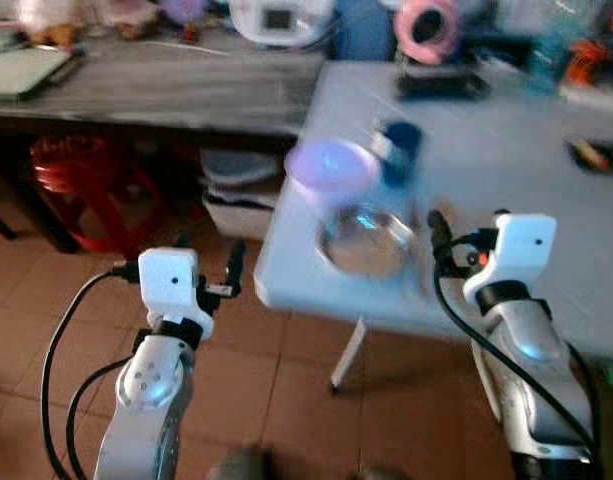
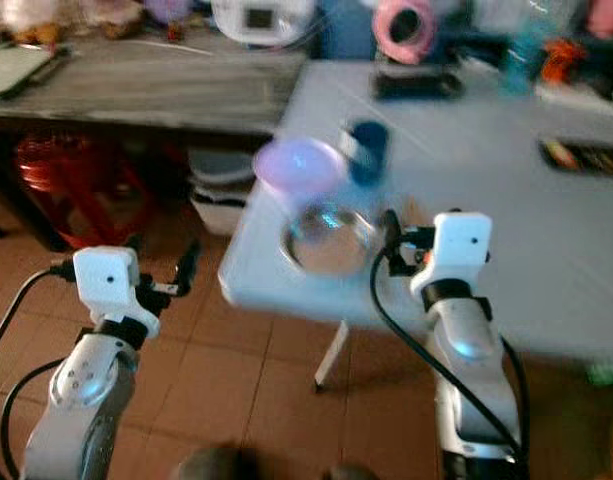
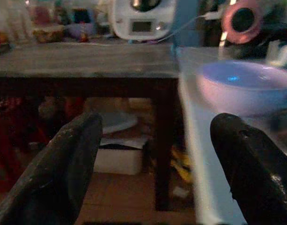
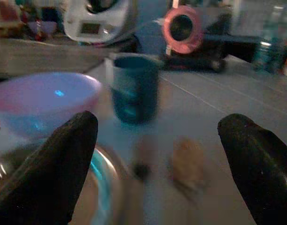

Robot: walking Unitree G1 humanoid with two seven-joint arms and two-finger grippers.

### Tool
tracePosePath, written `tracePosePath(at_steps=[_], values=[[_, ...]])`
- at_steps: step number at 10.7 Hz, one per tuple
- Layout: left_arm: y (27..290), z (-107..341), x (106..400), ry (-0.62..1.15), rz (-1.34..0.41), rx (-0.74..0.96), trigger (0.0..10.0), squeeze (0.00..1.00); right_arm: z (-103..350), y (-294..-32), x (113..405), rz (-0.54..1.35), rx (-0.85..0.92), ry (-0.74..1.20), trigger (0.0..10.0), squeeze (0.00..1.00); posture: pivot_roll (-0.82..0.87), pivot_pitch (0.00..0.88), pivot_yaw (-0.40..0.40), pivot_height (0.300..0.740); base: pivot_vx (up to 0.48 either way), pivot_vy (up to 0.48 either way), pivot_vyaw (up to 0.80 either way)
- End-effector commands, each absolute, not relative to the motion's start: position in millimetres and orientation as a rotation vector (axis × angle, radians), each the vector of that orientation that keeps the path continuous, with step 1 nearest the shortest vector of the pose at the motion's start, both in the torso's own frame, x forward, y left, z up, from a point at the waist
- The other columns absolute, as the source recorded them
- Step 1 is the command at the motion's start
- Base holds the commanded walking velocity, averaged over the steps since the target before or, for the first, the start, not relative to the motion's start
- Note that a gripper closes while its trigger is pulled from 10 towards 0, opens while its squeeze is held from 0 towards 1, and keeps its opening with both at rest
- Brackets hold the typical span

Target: Setting the table

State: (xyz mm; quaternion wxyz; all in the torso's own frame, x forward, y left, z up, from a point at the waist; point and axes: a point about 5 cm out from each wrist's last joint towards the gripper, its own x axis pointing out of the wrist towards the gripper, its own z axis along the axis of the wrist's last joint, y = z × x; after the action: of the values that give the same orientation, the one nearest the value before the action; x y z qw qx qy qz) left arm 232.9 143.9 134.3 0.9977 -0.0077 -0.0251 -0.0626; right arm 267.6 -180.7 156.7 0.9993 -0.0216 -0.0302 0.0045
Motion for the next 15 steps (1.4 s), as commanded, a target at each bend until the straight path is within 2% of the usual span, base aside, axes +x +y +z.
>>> tracePosePath(at_steps=[1,10,15], values=[[148.6,134.6,233.7,-0.05,-0.108,-0.007,10.0,0.0,158.1,-174.9,270.0,0.021,-0.041,-0.062,10.0,0.0,0.0,0.078,0.028,0.74,0.277,0.0,0.0],[151.8,132.8,225.9,-0.032,-0.118,-0.001,10.0,0.0,118.4,-182.2,269.4,0.006,0.034,0.15,10.0,0.0,0.02,0.131,0.035,0.74,0.032,0.0,0.0],[151.0,133.7,226.1,-0.034,-0.121,-0.003,10.0,0.0,118.8,-175.2,270.3,0.079,0.052,0.159,10.0,0.0,0.02,0.139,0.034,0.74,0.0,0.0,0.0]])
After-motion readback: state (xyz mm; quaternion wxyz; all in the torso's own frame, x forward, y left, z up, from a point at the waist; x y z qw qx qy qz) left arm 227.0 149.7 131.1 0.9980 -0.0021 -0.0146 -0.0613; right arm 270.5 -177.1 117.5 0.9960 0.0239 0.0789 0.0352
